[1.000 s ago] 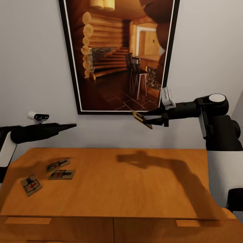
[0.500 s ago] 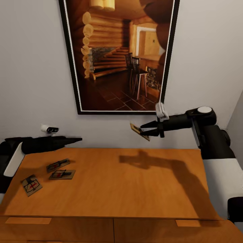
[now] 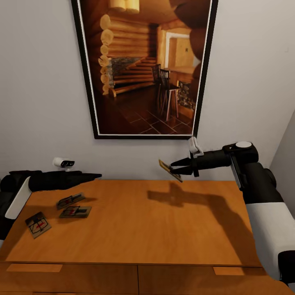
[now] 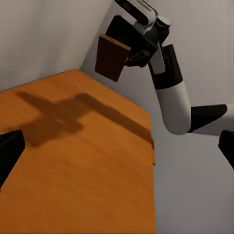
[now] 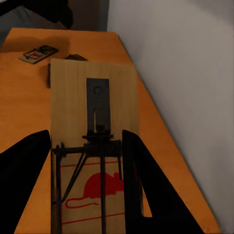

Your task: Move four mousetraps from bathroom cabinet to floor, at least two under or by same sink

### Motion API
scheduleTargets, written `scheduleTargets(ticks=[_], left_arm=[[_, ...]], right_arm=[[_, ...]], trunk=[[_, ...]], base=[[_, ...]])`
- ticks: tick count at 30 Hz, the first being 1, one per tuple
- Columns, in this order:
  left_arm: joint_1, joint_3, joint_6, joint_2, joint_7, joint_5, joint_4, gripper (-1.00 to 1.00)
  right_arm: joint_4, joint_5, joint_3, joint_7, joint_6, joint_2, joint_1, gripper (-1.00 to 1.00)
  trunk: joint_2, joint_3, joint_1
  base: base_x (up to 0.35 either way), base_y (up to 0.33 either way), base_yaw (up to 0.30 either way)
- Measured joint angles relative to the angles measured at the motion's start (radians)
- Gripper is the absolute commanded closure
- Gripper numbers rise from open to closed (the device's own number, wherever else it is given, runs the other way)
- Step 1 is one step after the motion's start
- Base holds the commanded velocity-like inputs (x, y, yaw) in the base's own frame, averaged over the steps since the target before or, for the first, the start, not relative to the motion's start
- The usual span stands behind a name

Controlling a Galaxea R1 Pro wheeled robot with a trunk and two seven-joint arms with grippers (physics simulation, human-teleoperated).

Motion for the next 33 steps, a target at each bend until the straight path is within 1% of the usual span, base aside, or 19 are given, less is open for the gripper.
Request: scheduleTargets(ticks=[4,5,6,10,12,13,16,17,18,21,22,23,24,25,26,28,29,31,33], left_arm=[[-0.023,0.0,0.003,0.007,0.0,0.0,-0.016,-1.0],[-0.037,0.0,0.003,0.009,0.0,0.0,-0.016,-1.0],[-0.044,0.0,0.004,0.015,0.0,0.0,-0.018,-1.0],[-0.057,0.002,0.005,0.039,0.003,-0.001,-0.021,-1.0],[-0.061,0.004,0.006,0.089,0.011,0.0,-0.024,-1.0],[-0.061,0.004,0.007,0.101,0.012,0.0,-0.025,-1.0],[-0.062,0.005,0.009,0.179,0.015,0.002,-0.03,-1.0],[-0.062,0.005,0.009,0.194,0.015,0.002,-0.032,-1.0],[-0.062,0.005,0.009,0.224,0.016,0.003,-0.034,-1.0],[-0.062,0.005,0.01,0.332,0.015,0.006,-0.042,-1.0],[-0.062,0.005,0.009,0.382,0.015,0.008,-0.045,-1.0],[-0.058,0.002,0.008,0.444,0.015,0.007,-0.047,-1.0],[-0.055,0.001,0.008,0.476,0.015,0.007,-0.048,-1.0],[-0.053,-0.003,0.01,0.531,0.015,0.009,-0.048,-1.0],[-0.051,-0.005,0.012,0.56,0.015,0.01,-0.048,-1.0],[-0.05,-0.015,0.016,0.603,0.015,0.011,-0.049,-1.0],[-0.049,-0.018,0.017,0.615,0.015,0.012,-0.049,-1.0],[-0.049,-0.02,0.019,0.621,0.015,0.012,-0.049,-1.0],[-0.051,-0.02,0.02,0.606,0.015,0.012,-0.05,-1.0]], right_arm=[[0.0,0.003,0.004,0.0,0.022,0.004,0.023,1.0],[0.0,0.003,0.005,-0.001,0.048,0.004,0.093,1.0],[0.0,0.002,0.006,-0.001,0.049,0.005,0.104,1.0],[0.0,-0.003,0.006,0.0,0.049,0.007,0.104,1.0],[0.0,-0.004,0.008,0.0,0.049,0.008,0.105,1.0],[0.0,-0.004,0.008,0.0,0.049,0.008,0.105,1.0],[0.0,-0.003,0.008,0.0,0.049,0.013,0.105,1.0],[0.0,-0.002,0.008,0.0,0.049,0.013,0.106,1.0],[0.0,-0.002,0.008,0.0,0.049,0.014,0.106,1.0],[0.001,0.0,0.008,0.0,0.048,0.015,0.107,1.0],[0.001,0.0,0.008,0.0,0.048,0.015,0.107,1.0],[0.001,0.001,0.008,0.0,0.048,0.015,0.107,1.0],[0.001,0.001,0.008,0.0,0.048,0.015,0.107,1.0],[0.001,0.001,0.008,0.0,0.048,0.015,0.107,1.0],[0.001,0.001,0.008,0.0,0.048,0.015,0.107,1.0],[0.001,0.001,0.008,0.0,0.048,0.015,0.107,1.0],[0.001,0.0,0.008,0.0,0.048,0.015,0.107,1.0],[0.001,0.0,0.008,0.0,0.048,0.015,0.107,1.0],[0.002,0.0,0.008,0.0,0.048,0.015,0.107,1.0]], trunk=[[0.0,0.0,0.0],[0.0,0.0,0.0],[0.0,0.0,0.0],[0.0,0.0,0.0],[0.0,0.0,0.0],[0.0,0.0,0.0],[0.0,0.0,0.0],[0.0,0.0,0.0],[0.0,0.0,0.0],[0.0,0.0,0.0],[0.0,0.0,0.0],[0.0,0.0,0.0],[0.0,0.0,0.0],[0.0,0.0,0.0],[0.0,0.0,0.0],[0.0,0.0,0.0],[0.0,0.0,0.0],[0.0,0.0,0.0],[0.0,0.0,0.0]], base=[[0.0,0.0,0.0],[0.0,0.0,0.0],[0.0,0.0,0.0],[0.0,0.0,0.0],[0.0,0.0,0.0],[0.0,0.0,0.0],[0.0,0.0,0.0],[0.0,0.0,0.0],[0.0,0.0,0.0],[0.0,0.0,0.0],[0.0,0.0,0.0],[0.0,0.0,0.0],[0.0,0.0,0.0],[0.0,0.0,0.0],[0.0,0.0,0.0],[0.0,0.0,0.0],[0.0,0.0,0.0],[0.0,0.0,0.0],[0.0,0.0,0.0]])
